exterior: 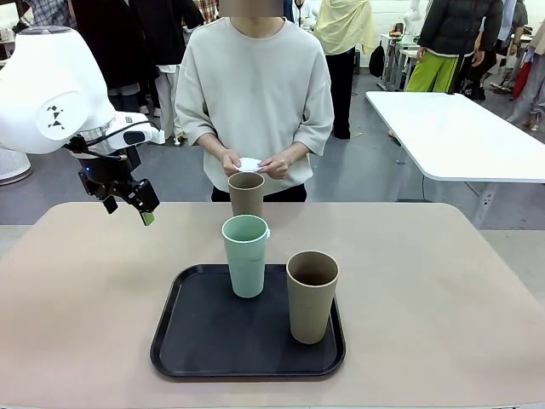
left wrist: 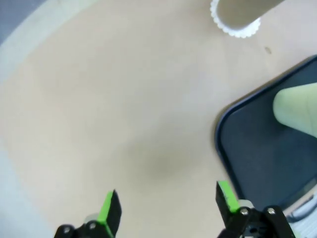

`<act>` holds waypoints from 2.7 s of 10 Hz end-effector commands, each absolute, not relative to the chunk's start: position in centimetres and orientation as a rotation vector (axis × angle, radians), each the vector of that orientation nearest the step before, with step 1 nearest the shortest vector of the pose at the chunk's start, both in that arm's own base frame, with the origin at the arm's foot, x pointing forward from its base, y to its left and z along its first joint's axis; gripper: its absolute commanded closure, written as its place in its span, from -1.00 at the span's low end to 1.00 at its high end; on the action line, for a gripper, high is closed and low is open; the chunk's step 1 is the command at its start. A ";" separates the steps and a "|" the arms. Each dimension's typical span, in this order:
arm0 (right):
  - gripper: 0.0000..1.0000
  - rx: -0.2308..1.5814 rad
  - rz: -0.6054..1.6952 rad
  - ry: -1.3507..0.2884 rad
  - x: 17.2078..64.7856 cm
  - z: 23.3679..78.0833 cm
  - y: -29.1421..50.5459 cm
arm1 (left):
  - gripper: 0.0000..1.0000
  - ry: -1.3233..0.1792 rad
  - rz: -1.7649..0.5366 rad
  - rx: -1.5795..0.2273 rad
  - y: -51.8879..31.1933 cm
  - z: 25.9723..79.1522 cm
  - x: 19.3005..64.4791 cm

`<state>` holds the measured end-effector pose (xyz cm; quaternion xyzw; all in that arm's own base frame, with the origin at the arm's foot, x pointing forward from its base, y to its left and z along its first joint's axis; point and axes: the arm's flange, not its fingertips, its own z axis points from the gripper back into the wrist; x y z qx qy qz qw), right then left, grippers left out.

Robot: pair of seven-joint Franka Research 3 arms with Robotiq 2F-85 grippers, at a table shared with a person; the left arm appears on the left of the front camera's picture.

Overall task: Place coasters on the table and set cups on them.
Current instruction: Take one Reusable plastic cup from the Flat Tray and place it on a coaster set by the human.

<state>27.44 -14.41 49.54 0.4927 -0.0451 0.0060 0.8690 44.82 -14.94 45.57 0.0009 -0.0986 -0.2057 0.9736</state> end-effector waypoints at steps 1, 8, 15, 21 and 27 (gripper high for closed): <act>-1.00 1.043 0.017 -0.096 27.4 49.6 -14.5 | -1.00 -0.236 -0.402 -0.012 -14.8 46.2 45.0; -1.00 1.043 0.017 -0.096 27.4 49.6 -14.5 | -1.00 0.074 -0.311 -0.663 -6.0 48.2 43.3; -1.00 1.043 0.017 -0.096 27.4 49.6 -14.5 | -1.00 -0.074 -0.169 -1.235 14.9 44.2 35.4; -1.00 1.043 0.017 -0.096 27.4 49.6 -14.5 | -1.00 -0.133 -0.106 -1.312 16.8 42.5 35.3; -1.00 1.043 0.017 -0.096 27.4 49.6 -14.5 | -1.00 -0.090 -0.125 -1.317 16.6 42.1 35.4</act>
